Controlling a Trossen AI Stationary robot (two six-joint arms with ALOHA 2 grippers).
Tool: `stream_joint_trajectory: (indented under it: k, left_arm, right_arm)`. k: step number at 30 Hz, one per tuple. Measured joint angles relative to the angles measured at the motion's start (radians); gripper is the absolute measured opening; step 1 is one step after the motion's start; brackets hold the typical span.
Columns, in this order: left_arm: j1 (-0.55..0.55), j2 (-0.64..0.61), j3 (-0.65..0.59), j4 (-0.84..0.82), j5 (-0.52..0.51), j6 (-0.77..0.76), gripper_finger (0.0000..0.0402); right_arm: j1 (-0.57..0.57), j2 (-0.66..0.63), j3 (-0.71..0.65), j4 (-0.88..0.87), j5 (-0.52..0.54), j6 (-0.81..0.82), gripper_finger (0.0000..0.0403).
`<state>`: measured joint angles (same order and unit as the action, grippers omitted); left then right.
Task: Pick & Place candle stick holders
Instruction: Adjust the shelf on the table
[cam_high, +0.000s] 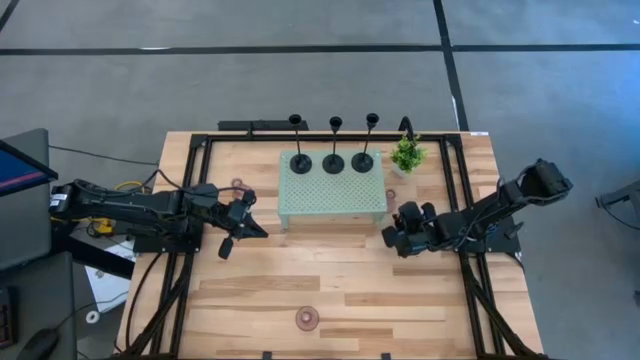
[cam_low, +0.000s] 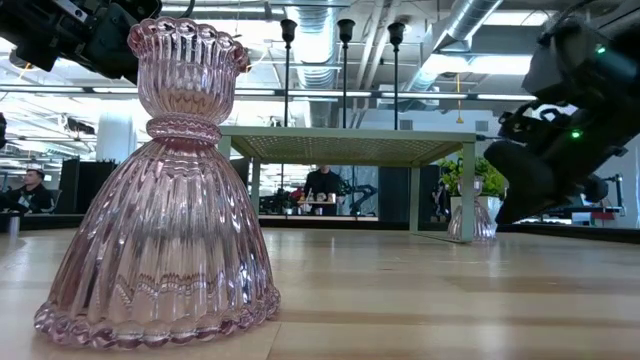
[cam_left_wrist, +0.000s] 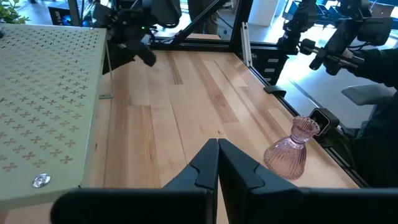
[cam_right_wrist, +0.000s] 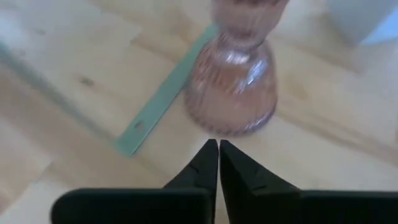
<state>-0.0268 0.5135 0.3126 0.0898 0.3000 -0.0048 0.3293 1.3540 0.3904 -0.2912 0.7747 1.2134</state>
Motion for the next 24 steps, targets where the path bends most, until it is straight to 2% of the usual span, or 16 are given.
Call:
stream_joint_trajectory:
  k: [7,10,14,20,24]
  left_arm:
    - [0.000,0.000,0.000,0.000,0.000,0.000,0.0010]
    - [0.000,0.000,0.000,0.000,0.000,0.000,0.0010]
    - [0.000,0.000,0.000,0.000,0.000,0.000,0.0010]
    - [0.000,0.000,0.000,0.000,0.000,0.000,0.0010]
    - [0.000,0.000,0.000,0.000,0.000,0.000,0.0010]
  right_arm:
    - [0.070,0.000,0.000,-0.029,-0.162,0.047,0.0003]
    - [0.103,0.000,0.011,-0.055,-0.186,0.079,0.0001]
    - [0.146,0.000,0.079,-0.194,-0.183,0.109,0.0001]
    - [0.184,-0.043,0.232,-0.504,-0.169,0.117,0.0000]
    - [0.220,-0.121,0.303,-0.625,-0.101,0.101,0.0000]
